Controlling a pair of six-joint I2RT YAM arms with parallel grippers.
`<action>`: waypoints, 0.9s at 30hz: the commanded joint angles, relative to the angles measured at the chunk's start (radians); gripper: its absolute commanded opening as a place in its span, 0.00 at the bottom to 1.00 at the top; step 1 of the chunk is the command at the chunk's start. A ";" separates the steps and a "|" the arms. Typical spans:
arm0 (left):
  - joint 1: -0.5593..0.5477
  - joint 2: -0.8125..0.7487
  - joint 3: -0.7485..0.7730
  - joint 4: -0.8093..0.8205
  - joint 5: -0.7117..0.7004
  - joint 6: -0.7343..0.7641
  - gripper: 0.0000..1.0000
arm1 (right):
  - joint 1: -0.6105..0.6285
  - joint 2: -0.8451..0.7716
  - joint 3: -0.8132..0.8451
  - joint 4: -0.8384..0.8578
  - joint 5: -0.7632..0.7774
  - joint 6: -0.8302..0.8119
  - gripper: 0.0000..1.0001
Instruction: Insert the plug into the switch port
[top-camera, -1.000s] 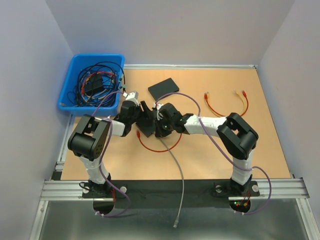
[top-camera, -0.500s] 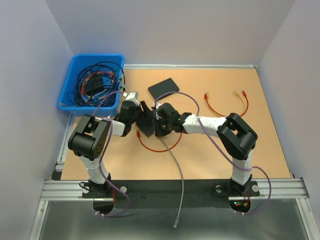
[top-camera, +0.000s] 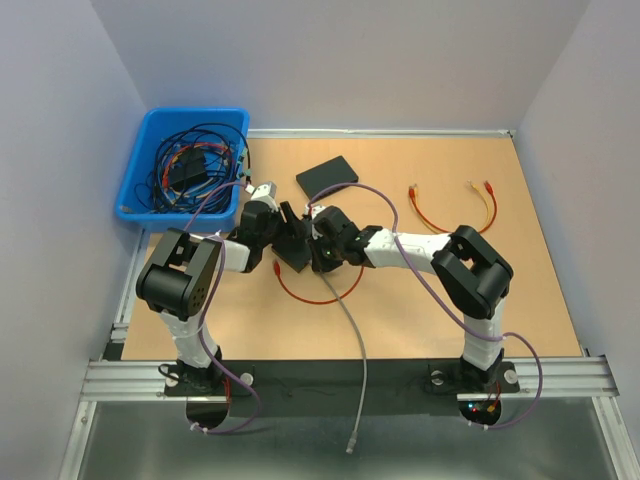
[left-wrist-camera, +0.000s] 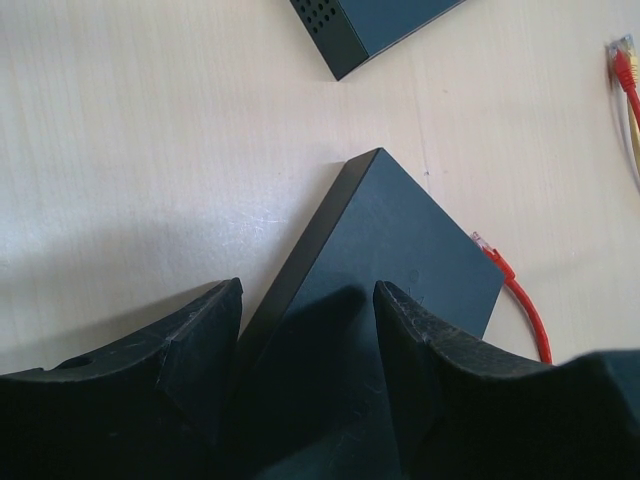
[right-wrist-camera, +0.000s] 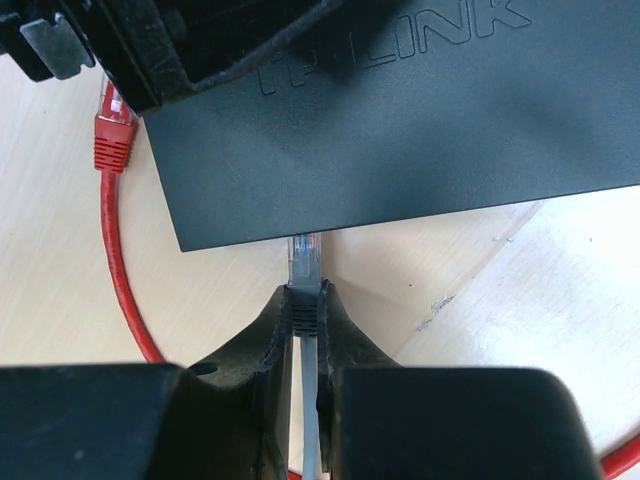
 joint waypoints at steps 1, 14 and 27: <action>-0.037 0.066 -0.043 -0.260 0.131 -0.030 0.66 | -0.004 0.013 0.051 0.269 0.054 -0.038 0.00; -0.026 0.092 -0.009 -0.285 0.166 -0.009 0.66 | -0.003 -0.027 0.074 0.272 0.067 -0.215 0.00; -0.009 0.102 -0.006 -0.282 0.191 -0.002 0.66 | -0.003 -0.058 0.073 0.278 0.206 -0.256 0.00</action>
